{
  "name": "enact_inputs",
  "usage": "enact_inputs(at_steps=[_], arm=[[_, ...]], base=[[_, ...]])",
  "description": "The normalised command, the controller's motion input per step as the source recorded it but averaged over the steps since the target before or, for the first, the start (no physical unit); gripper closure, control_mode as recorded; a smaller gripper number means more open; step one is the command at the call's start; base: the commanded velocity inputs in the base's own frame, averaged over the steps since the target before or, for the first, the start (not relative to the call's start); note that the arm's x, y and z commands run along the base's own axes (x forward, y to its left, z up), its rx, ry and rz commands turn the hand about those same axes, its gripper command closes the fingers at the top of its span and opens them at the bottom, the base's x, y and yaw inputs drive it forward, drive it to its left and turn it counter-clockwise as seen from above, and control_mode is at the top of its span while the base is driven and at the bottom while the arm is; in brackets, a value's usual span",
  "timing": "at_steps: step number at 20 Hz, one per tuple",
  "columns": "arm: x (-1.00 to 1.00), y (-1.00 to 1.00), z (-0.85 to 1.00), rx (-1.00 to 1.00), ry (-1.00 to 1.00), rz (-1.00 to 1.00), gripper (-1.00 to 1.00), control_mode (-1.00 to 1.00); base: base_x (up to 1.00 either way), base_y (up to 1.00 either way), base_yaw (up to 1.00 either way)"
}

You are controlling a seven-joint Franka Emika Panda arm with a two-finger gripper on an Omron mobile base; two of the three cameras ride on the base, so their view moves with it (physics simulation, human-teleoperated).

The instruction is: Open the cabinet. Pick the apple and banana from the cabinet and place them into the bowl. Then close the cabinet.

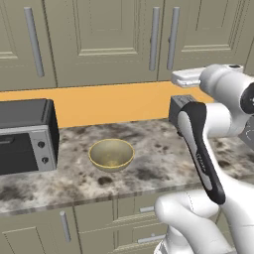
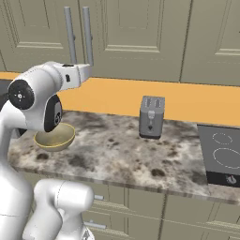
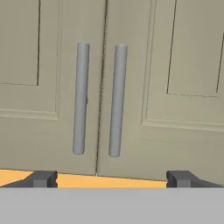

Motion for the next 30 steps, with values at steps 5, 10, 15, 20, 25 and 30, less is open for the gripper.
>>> enact_inputs(at_steps=[5,10,15,20,25,30], arm=[[0.00,0.00,0.06,0.00,-0.07,0.00,-1.00,-1.00],[0.10,0.00,0.00,0.00,-0.02,0.00,-1.00,-1.00],[0.07,0.00,0.05,0.00,-0.06,0.00,-1.00,-1.00],[0.00,0.00,0.00,0.00,-0.10,0.00,-1.00,-1.00],[0.00,0.00,0.00,0.00,-0.01,0.00,-1.00,-1.00],[0.02,0.00,0.01,0.00,0.00,0.00,-1.00,-1.00]], base=[[0.00,0.00,0.00],[0.00,0.00,0.00],[0.00,0.00,0.00],[0.00,0.00,0.00],[0.00,0.00,0.00],[0.00,0.00,0.00]])
